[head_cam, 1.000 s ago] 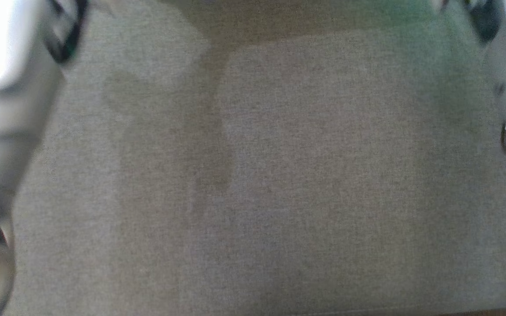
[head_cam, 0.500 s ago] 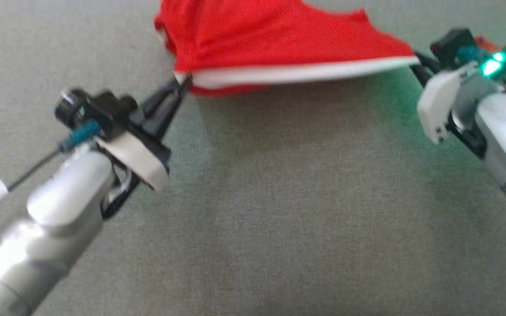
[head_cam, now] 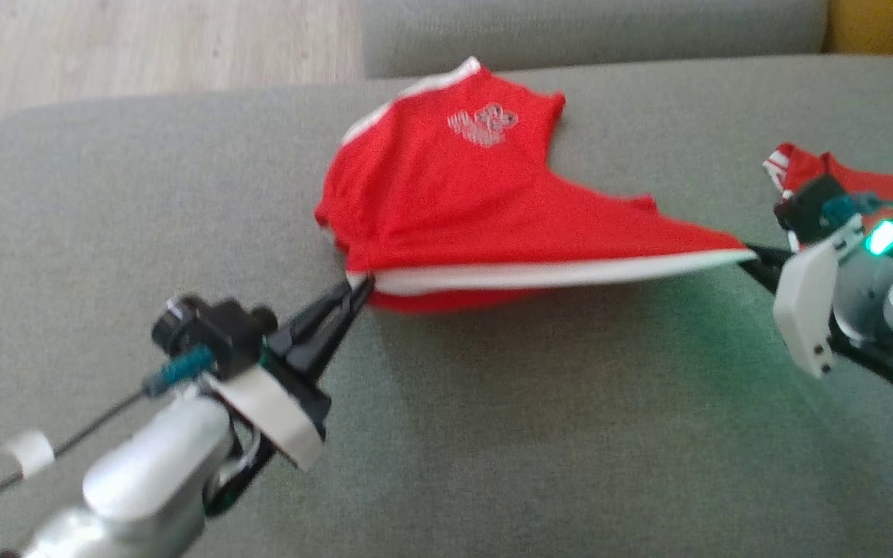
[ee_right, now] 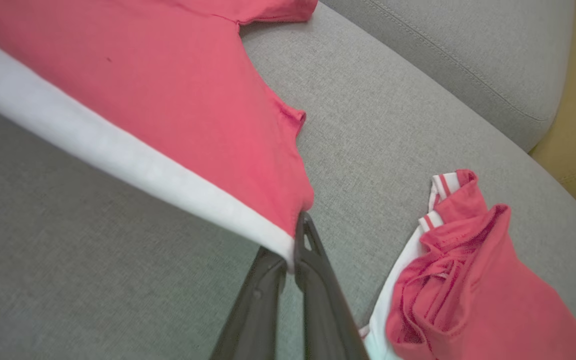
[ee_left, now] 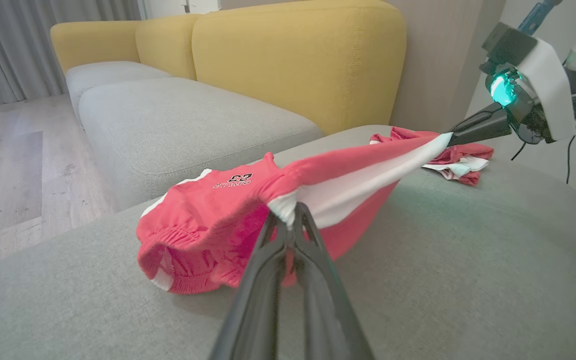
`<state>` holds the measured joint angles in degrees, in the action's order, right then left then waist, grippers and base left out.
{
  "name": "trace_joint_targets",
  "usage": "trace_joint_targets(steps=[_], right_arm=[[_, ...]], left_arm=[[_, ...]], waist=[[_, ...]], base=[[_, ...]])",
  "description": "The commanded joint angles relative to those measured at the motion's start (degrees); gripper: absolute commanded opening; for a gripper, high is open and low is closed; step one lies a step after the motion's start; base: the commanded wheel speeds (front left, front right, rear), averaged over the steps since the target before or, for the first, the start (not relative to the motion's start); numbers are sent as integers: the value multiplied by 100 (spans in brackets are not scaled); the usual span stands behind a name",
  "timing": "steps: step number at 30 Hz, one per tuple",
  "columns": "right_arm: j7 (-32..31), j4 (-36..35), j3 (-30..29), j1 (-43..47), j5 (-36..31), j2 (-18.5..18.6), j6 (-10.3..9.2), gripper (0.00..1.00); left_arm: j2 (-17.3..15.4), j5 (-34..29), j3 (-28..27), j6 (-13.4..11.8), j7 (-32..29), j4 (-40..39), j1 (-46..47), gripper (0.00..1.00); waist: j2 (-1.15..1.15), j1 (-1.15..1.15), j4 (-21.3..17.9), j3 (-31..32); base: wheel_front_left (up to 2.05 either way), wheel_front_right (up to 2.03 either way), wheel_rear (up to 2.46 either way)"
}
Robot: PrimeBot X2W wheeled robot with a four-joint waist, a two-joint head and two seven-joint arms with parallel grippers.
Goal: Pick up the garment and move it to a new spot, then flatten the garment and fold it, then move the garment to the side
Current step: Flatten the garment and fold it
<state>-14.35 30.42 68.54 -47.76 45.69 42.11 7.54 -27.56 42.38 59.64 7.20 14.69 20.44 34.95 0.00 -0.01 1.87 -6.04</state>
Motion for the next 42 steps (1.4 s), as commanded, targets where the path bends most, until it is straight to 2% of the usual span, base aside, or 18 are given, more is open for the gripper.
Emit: trace_joint_targets(steps=[1,6,14,18,23,28,34,38,42], right_arm=[[-45,-163,-12,102,83,275,-5,0],[-202,-515,64,348,322,521,-5,0],[-482,-1238,58,987,618,1091,-5,0],[-494,-1420,-207,1135,604,1285,-5,0],[-410,-1349,-699,962,293,1216,-5,0],[-389,-1220,-1116,570,-35,1005,-5,0],[-558,-1113,-1191,-67,-371,781,-5,0],[-660,-958,-1086,-534,-476,711,-5,0],[-684,-707,-931,-1002,-600,677,-5,0]], left_arm=[[-241,-4,-184,-58,30,-199,94,0],[-327,6,-57,-192,-10,-541,-266,0],[-555,82,147,-643,-346,-1589,-874,0],[-657,71,194,-821,-483,-2041,-999,0],[-676,67,54,-962,-487,-2177,-864,0],[-560,137,-130,-967,-422,-2107,-619,0],[-311,137,-252,-849,-312,-1858,-269,0],[-17,112,-278,-700,-251,-1574,46,0],[413,83,-273,-591,-229,-1100,421,0]], waist=[[0,1,-26,173],[0,1,-73,383],[0,1,-97,546],[0,1,-67,458],[0,1,51,187],[0,1,299,-195],[0,1,713,-561],[0,1,1065,-789],[0,1,1412,-1047]], base=[[0,0,0],[0,0,0],[0,0,0],[0,0,0],[0,0,0],[0,0,0],[0,0,0],[0,0,0],[0,0,0]])
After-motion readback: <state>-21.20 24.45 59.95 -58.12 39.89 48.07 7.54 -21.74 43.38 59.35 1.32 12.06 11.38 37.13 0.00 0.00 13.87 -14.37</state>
